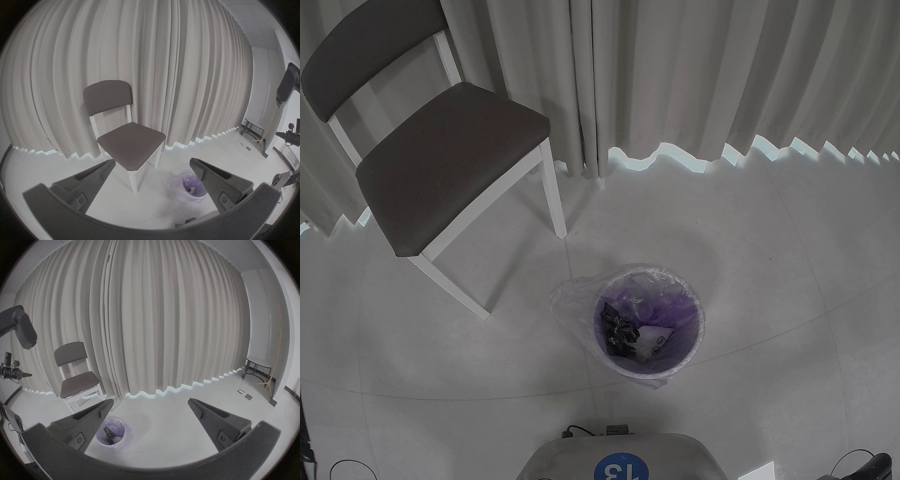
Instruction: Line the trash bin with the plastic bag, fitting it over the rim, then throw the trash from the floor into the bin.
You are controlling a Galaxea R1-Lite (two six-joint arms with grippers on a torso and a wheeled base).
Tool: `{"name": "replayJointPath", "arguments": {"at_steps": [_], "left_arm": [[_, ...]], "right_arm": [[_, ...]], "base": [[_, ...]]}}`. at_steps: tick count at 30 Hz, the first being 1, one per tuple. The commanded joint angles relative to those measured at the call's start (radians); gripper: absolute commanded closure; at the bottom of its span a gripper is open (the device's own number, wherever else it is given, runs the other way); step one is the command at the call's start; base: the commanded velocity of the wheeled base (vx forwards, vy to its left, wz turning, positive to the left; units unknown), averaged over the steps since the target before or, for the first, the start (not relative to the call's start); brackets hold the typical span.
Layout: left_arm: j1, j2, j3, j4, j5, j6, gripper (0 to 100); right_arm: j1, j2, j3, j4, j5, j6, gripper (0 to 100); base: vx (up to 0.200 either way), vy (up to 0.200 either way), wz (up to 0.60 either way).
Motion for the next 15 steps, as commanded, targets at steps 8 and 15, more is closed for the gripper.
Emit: {"name": "replayJointPath", "arguments": {"at_steps": [8, 15], "left_arm": [[0.017, -0.026, 0.316, -0.134, -0.022, -0.004, 0], [0.013, -0.028, 0.313, -0.127, -0.086, -0.007, 0]], "right_arm": [[0.0, -0.012, 0.374, -0.106, 0.043, -0.038, 0], [0.0, -0.012, 0.374, -0.099, 0.053, -0.041, 0]], "base": [[0.0, 0.0, 0.0], [0.0, 0.0, 0.0]]}}
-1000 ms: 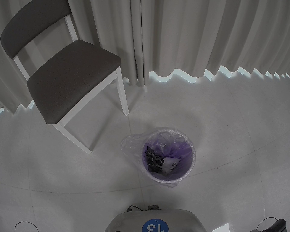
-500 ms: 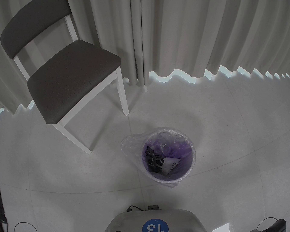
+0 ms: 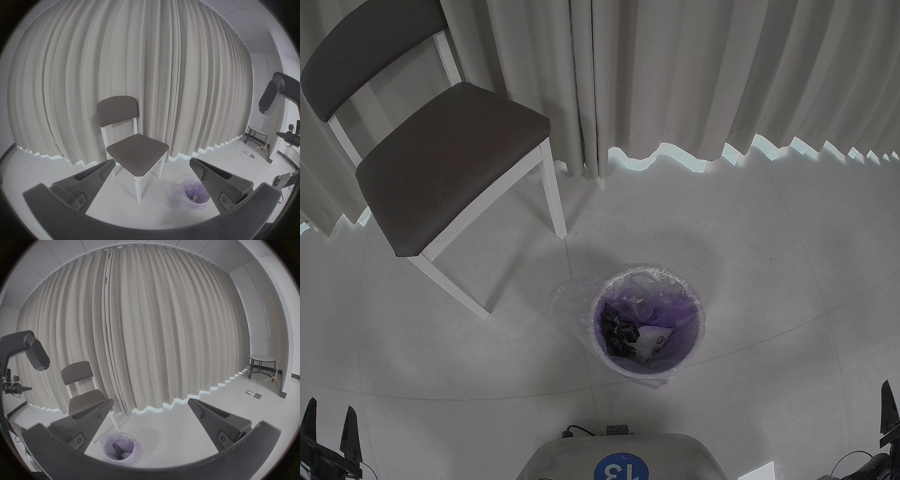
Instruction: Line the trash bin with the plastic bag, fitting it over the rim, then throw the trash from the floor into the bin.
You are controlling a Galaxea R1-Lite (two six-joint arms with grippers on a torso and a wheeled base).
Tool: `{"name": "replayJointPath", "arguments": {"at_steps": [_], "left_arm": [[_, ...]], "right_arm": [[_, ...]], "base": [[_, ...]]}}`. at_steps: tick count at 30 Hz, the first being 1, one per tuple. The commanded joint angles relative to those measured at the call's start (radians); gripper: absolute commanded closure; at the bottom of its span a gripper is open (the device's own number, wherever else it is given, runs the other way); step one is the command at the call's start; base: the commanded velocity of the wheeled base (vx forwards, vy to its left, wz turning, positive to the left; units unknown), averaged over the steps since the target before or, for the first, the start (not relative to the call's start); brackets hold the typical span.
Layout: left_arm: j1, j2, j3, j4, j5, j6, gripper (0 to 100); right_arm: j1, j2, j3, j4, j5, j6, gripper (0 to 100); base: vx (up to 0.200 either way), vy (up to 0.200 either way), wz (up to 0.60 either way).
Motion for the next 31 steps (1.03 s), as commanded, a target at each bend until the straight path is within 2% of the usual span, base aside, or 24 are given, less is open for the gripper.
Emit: {"name": "replayJointPath", "arguments": {"at_steps": [1, 5, 6, 9, 13, 17, 21, 25, 29, 31], "left_arm": [[0.0, -0.013, 0.009, 0.0, -0.018, 0.0, 0], [0.0, -0.013, 0.01, 0.002, -0.078, -0.001, 0], [0.0, -0.013, 0.018, 0.002, -0.147, 0.017, 0], [0.0, -0.01, 0.033, -0.007, -0.2, 0.054, 0], [0.0, -0.01, 0.033, -0.009, -0.203, 0.059, 0], [0.0, -0.01, 0.035, -0.015, -0.199, 0.054, 0], [0.0, -0.01, 0.036, -0.015, -0.197, 0.054, 0], [0.0, -0.011, 0.035, -0.015, -0.199, 0.054, 0], [0.0, -0.011, 0.035, -0.015, -0.183, 0.019, 0], [0.0, -0.013, 0.035, -0.018, -0.18, 0.033, 0]], "right_arm": [[0.0, -0.011, 0.026, 0.002, 0.008, -0.004, 0], [0.0, -0.011, 0.026, 0.002, 0.012, -0.01, 0], [0.0, -0.011, 0.026, 0.002, 0.016, -0.012, 0], [0.0, -0.011, 0.026, 0.003, 0.023, -0.026, 0], [0.0, -0.01, 0.026, 0.06, 0.124, -0.122, 0], [0.0, -0.01, 0.021, 0.075, 0.178, -0.157, 0], [0.0, -0.01, 0.024, 0.068, 0.175, -0.131, 0], [0.0, -0.01, 0.026, 0.065, 0.111, -0.099, 0], [0.0, -0.01, 0.026, 0.065, 0.115, -0.11, 0], [0.0, -0.01, 0.026, 0.066, 0.115, -0.114, 0]], "base": [[0.0, 0.0, 0.0], [0.0, 0.0, 0.0], [0.0, 0.0, 0.0], [0.0, 0.0, 0.0], [0.0, 0.0, 0.0], [0.0, 0.0, 0.0], [0.0, 0.0, 0.0], [0.0, 0.0, 0.0], [0.0, 0.0, 0.0], [0.0, 0.0, 0.0]]}}
